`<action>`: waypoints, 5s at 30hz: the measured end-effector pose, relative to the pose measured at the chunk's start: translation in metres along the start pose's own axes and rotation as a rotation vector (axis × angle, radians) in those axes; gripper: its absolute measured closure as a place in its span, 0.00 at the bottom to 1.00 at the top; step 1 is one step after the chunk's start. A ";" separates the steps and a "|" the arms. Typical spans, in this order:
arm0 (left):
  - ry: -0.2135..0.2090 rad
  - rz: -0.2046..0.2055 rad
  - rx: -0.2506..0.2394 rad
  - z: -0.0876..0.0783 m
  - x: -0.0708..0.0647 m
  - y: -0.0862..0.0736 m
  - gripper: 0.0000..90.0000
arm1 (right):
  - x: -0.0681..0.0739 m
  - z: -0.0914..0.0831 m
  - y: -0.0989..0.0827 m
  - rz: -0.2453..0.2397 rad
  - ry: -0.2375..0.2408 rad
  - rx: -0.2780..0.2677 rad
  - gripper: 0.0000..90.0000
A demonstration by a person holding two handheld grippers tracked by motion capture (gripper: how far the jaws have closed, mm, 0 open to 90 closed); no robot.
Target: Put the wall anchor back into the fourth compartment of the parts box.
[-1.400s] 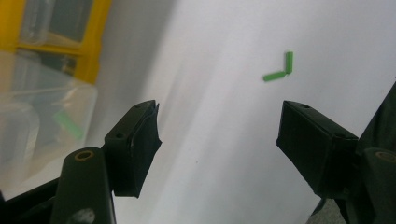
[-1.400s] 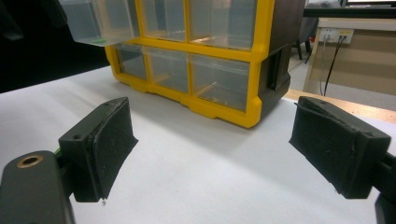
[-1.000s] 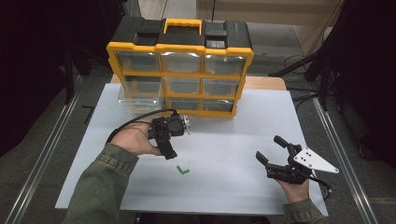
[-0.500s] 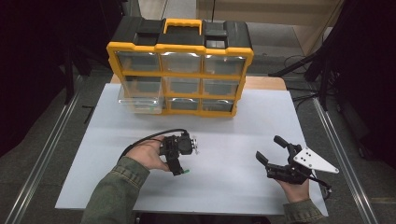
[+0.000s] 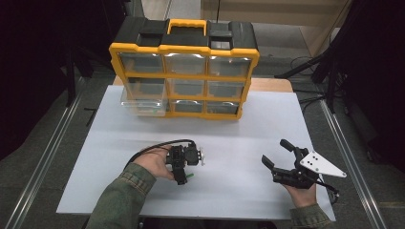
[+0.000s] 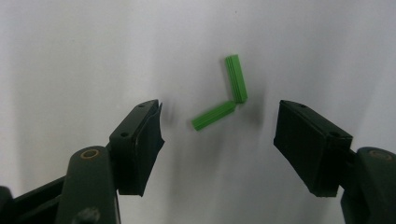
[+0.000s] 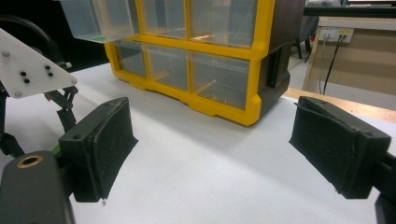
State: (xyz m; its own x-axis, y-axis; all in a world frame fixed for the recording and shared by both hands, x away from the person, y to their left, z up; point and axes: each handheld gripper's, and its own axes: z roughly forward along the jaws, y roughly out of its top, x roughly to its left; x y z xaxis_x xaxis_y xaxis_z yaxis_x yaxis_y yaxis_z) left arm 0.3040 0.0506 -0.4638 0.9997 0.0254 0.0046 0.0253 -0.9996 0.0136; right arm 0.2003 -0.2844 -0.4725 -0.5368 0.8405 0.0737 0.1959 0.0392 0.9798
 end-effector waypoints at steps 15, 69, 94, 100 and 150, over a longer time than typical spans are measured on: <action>0.015 0.019 0.021 0.006 0.004 0.000 0.58 | -0.001 0.000 0.000 -0.004 0.000 -0.001 0.15; 0.073 -0.048 -0.024 -0.143 0.032 -0.026 0.94 | 0.000 0.001 0.000 -0.013 0.000 0.005 0.15; 0.221 -0.298 -0.142 -0.224 0.122 -0.084 0.94 | 0.001 0.000 0.000 -0.009 0.008 0.005 0.15; 0.220 -0.343 -0.171 -0.215 0.134 -0.094 0.94 | 0.001 -0.001 0.000 -0.012 0.006 0.004 0.15; 0.177 -0.327 -0.147 -0.117 0.017 -0.021 0.45 | 0.002 0.000 0.000 -0.007 0.011 -0.001 0.15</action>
State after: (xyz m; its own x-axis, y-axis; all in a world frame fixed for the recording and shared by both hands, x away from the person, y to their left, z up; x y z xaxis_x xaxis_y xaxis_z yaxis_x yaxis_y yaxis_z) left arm 0.3201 0.0739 -0.3469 0.9223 0.3568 0.1487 0.3283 -0.9261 0.1860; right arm 0.1993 -0.2828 -0.4722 -0.5469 0.8343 0.0692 0.1913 0.0440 0.9805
